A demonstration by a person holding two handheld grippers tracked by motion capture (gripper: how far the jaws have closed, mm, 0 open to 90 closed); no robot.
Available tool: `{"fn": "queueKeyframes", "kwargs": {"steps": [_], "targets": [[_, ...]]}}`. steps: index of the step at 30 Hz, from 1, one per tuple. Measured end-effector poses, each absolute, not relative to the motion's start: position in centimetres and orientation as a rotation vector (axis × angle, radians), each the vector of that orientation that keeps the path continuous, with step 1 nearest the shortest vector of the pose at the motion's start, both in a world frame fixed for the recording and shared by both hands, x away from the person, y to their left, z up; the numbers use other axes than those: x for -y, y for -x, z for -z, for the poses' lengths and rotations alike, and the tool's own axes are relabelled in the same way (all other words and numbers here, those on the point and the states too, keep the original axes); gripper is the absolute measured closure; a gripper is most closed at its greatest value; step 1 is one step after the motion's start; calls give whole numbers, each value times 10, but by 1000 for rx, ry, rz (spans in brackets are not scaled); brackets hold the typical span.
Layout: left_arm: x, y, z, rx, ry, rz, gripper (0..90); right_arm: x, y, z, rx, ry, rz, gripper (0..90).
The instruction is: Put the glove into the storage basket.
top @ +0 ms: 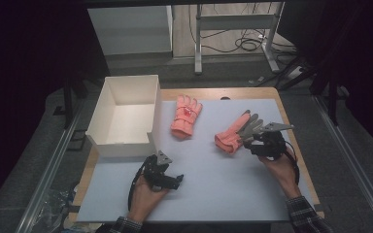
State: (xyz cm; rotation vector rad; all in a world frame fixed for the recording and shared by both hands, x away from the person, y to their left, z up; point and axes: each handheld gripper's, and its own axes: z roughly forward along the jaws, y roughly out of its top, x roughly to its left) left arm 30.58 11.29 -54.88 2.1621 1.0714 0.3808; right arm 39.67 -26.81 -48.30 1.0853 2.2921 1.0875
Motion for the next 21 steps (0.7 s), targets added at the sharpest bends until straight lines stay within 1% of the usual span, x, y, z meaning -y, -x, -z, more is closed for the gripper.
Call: {"fn": "queueKeyframes", "kwargs": {"steps": [9,16,21], "targets": [[-113,-306,549,-1070,-2162,-381,30,261,-421,484,-2264,-1138,-1046,462],[-113,-306,549,-1070,-2163,-382,30,259,-442,489,-2234,-1218,-1065,457],[-113,-306,549,-1069,-2163,-381,30,254,-449,491,-2232,-1219,-1034,452]]}}
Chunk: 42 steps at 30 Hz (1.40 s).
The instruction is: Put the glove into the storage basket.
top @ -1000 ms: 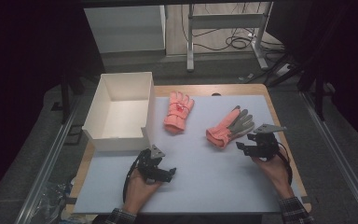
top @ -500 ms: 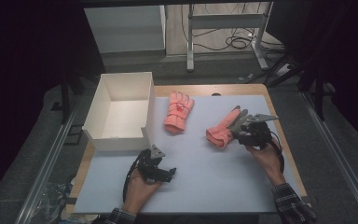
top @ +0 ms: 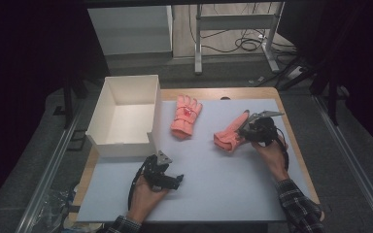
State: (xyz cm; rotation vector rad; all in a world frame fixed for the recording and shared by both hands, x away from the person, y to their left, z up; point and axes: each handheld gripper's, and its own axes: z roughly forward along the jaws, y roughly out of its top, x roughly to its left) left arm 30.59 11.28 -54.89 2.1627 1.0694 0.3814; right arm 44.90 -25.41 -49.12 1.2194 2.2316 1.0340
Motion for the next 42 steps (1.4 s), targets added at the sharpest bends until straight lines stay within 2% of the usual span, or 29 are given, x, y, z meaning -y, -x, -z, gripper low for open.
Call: {"fn": "queueKeyframes", "kwargs": {"steps": [12,13,14,22,24,42], "targets": [[-113,-306,549,-1069,-2163,-382,30,249,-462,508,-2279,-1261,-983,475],[-113,-306,549,-1069,-2163,-382,30,249,-462,509,-2284,-1265,-973,516],[-113,-306,549,-1069,-2163,-382,30,249,-462,509,-2284,-1265,-973,516],[-113,-306,549,-1069,-2163,-382,30,241,-457,510,-2271,-1231,-904,818],[-113,-306,549,-1069,-2163,-382,30,243,-457,509,-2270,-1230,-913,845],[-113,-306,549,-1069,-2163,-382,30,258,-441,485,-2303,-1144,-1115,859]]}}
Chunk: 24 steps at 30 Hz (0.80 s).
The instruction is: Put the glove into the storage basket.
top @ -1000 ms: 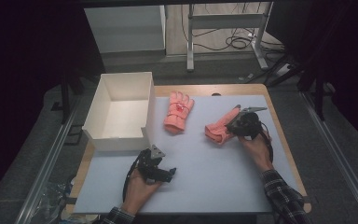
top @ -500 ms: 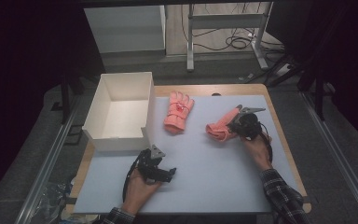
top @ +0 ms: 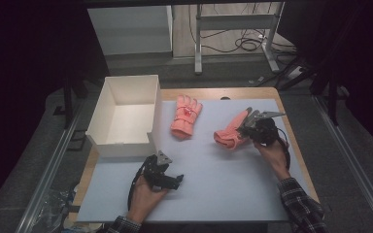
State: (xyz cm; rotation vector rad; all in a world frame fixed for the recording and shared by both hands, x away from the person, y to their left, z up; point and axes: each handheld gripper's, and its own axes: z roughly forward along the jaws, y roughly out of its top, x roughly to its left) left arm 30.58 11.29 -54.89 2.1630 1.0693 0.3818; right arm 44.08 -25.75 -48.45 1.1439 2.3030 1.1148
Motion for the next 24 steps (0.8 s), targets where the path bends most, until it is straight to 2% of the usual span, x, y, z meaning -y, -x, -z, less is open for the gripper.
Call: {"fn": "queueKeyframes", "kwargs": {"steps": [11,24], "targets": [[-113,-306,549,-1069,-2164,-381,30,244,-419,474,-2490,-900,-1226,856],[-113,-306,549,-1074,-2162,-381,30,203,-393,481,-2745,-452,-1261,851]]}}
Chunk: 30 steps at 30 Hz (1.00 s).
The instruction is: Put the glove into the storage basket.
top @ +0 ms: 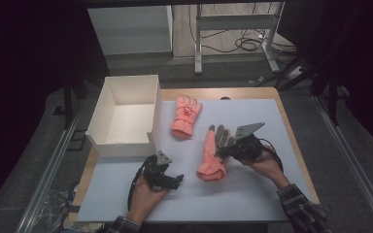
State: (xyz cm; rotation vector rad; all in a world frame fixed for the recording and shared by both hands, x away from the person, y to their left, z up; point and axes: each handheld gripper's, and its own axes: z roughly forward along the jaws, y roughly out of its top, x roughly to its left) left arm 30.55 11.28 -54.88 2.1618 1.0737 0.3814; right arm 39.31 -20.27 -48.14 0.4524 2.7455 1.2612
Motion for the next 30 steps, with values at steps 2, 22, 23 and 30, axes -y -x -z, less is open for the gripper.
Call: {"fn": "queueKeyframes", "kwargs": {"steps": [2,22,23,30], "targets": [[-113,-306,549,-1071,-2163,-383,30,197,-391,485,-2779,-395,-1252,850],[-113,-306,549,-1068,-2165,-383,30,226,-398,484,-2621,-699,-1184,747],[-113,-306,549,-1068,-2165,-383,30,231,-399,488,-2611,-747,-1180,769],[-113,-306,549,-1068,-2165,-382,30,239,-405,507,-2614,-858,-1125,826]]}}
